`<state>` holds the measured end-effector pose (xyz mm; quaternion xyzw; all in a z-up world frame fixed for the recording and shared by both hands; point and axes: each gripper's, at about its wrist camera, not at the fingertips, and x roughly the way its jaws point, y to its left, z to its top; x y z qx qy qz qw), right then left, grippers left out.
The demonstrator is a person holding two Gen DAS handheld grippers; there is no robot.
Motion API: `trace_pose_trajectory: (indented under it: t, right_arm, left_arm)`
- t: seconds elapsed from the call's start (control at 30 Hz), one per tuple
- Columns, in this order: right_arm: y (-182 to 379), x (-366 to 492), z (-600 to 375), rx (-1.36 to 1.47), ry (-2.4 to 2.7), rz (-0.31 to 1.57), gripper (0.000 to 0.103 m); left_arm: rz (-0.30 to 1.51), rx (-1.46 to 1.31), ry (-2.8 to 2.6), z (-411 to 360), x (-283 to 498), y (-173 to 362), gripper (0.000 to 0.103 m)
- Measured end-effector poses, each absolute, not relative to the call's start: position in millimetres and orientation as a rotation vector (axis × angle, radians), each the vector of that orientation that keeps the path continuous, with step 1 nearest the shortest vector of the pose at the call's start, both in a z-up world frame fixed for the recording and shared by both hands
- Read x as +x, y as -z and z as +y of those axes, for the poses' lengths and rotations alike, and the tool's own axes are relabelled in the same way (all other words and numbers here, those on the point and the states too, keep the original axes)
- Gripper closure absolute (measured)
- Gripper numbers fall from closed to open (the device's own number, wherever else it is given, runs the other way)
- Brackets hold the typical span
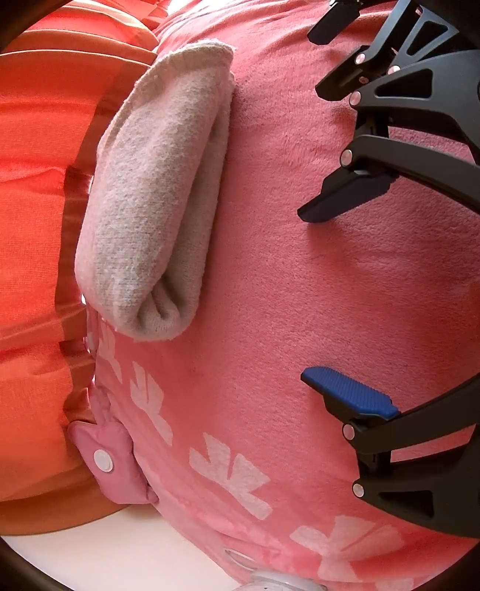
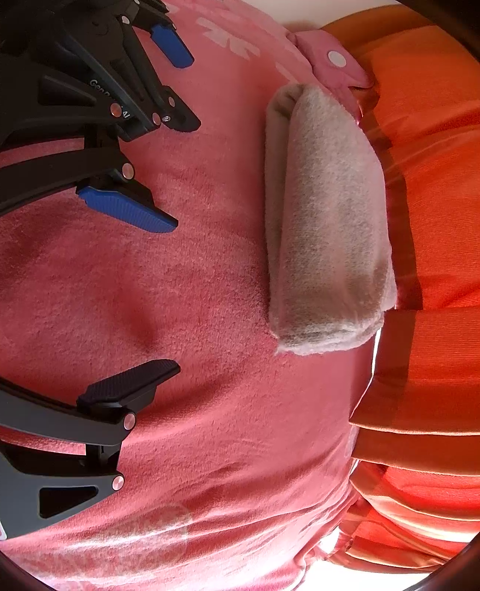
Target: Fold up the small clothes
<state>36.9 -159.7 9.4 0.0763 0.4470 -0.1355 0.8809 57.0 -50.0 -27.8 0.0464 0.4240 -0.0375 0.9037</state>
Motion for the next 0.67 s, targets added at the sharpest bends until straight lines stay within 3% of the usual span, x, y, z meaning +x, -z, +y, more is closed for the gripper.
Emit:
trace_pose_trajectory:
  t: [0.67]
  right_arm:
    - [-8.2, 36.7, -159.9, 0.159, 0.306, 0.934, 0.034]
  left_arm:
    - [0.864, 0.101, 0.071, -48.3, 56.8, 29.4, 0.026]
